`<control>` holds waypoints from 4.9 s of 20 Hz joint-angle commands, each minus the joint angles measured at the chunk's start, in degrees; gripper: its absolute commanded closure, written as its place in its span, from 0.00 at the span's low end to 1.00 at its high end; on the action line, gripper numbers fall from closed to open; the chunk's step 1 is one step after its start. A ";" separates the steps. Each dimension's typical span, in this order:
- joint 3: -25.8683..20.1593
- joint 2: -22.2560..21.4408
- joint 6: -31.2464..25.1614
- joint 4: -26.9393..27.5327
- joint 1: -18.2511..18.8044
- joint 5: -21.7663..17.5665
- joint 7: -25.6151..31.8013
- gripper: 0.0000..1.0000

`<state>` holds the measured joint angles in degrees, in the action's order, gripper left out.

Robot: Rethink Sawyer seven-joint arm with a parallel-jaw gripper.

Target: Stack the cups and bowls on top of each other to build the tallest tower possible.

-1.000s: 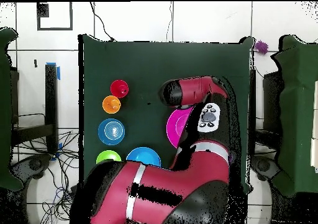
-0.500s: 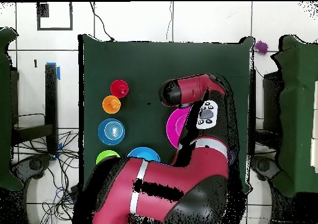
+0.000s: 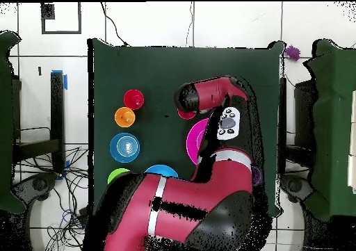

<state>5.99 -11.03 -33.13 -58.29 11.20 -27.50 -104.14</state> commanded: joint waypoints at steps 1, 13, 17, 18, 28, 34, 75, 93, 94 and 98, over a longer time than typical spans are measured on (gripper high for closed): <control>-8.69 2.05 -5.80 5.30 0.34 -5.50 21.24 1.00; -11.44 3.46 -10.40 9.97 1.69 -6.83 29.60 1.00; -10.68 3.79 -13.77 11.87 0.96 -7.36 32.80 1.00; -10.19 3.77 -14.36 12.08 0.76 -7.32 32.84 1.00; -6.97 5.27 -20.94 16.20 -1.43 -7.80 35.20 1.00; -6.40 5.33 -23.40 16.96 -2.00 -8.11 35.63 1.00; -3.18 5.31 -28.53 18.20 -3.74 -6.69 33.38 1.00; -3.37 7.89 -28.17 20.02 -4.40 -6.51 30.97 1.00; -3.39 7.99 -27.94 19.89 -4.41 -6.44 30.77 1.00; -3.14 8.06 -27.12 18.70 -4.66 -6.40 30.11 1.00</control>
<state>6.64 -3.61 -58.10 -40.18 8.02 -31.09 -87.68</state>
